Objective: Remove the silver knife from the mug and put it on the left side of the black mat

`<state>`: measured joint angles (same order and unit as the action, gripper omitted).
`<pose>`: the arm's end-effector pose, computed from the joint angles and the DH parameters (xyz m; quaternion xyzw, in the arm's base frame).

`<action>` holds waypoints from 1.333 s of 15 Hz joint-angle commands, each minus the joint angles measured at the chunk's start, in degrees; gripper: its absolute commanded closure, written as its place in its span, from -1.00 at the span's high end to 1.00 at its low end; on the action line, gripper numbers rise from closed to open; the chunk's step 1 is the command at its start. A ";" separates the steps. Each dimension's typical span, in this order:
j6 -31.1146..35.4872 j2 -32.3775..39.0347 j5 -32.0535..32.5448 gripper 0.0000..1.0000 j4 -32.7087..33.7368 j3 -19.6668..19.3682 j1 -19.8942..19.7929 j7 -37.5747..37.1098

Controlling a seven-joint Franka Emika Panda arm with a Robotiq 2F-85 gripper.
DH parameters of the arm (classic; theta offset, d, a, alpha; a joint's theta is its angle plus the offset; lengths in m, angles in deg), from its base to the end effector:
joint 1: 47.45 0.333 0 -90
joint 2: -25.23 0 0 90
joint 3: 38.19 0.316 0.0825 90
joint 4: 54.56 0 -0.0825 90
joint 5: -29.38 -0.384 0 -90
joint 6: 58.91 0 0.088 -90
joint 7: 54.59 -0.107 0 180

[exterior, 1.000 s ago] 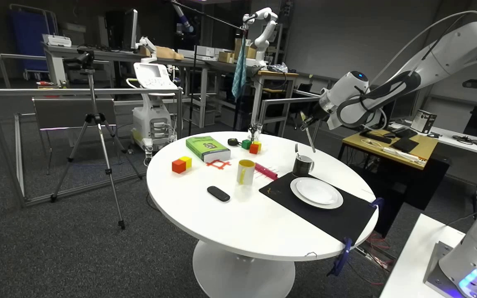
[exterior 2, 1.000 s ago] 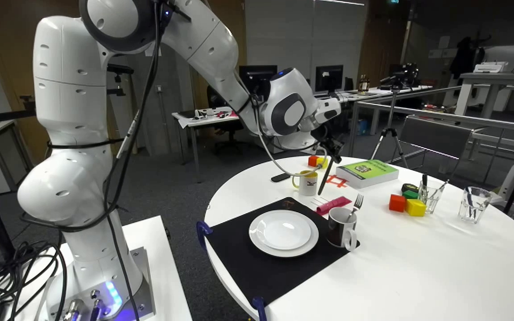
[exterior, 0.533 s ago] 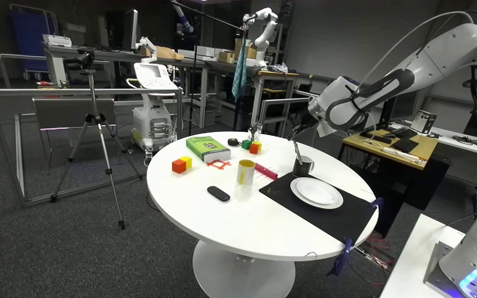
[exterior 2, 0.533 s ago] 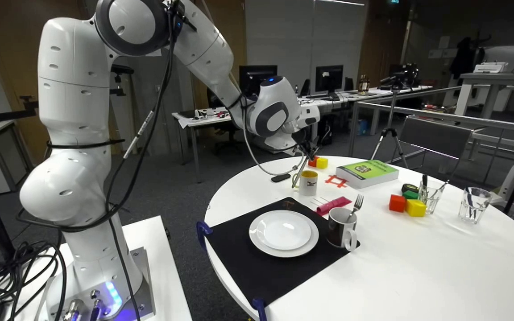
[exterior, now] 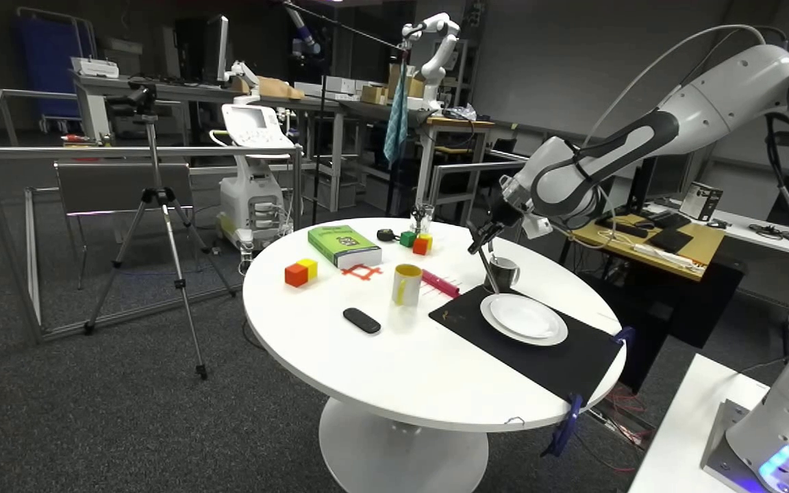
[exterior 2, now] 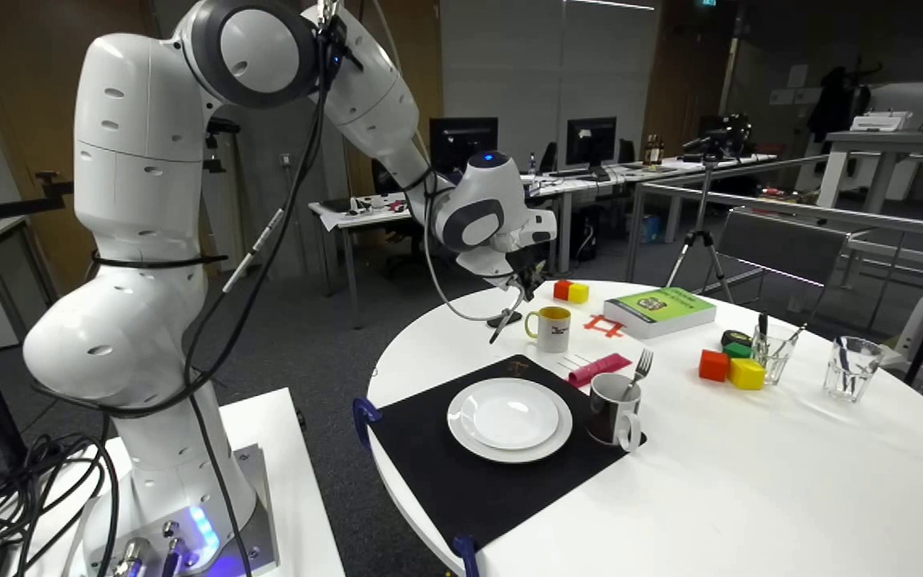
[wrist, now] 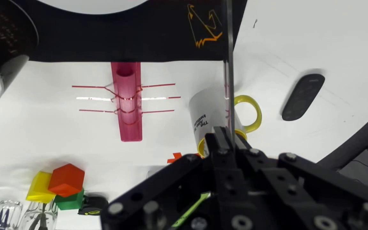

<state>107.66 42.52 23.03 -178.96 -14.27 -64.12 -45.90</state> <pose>0.5975 0.0613 0.3138 -0.9690 -0.0637 -0.2253 0.0787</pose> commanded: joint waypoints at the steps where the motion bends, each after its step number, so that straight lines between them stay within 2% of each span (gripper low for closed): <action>1: -0.23 -0.16 -3.24 -0.94 0.14 -3.20 3.38 2.35; 4: -0.41 0.09 -3.51 -0.98 0.22 -2.82 2.98 2.48; 8: -1.41 1.62 -3.58 -0.98 -0.02 -5.29 7.26 1.55; 13: -3.56 3.88 -3.02 -0.98 -0.23 -6.82 10.59 0.70; 20: -4.60 3.49 -5.81 -0.98 -2.52 -7.33 10.97 -0.58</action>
<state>104.62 47.93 19.69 -180.00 -20.75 -53.97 -46.02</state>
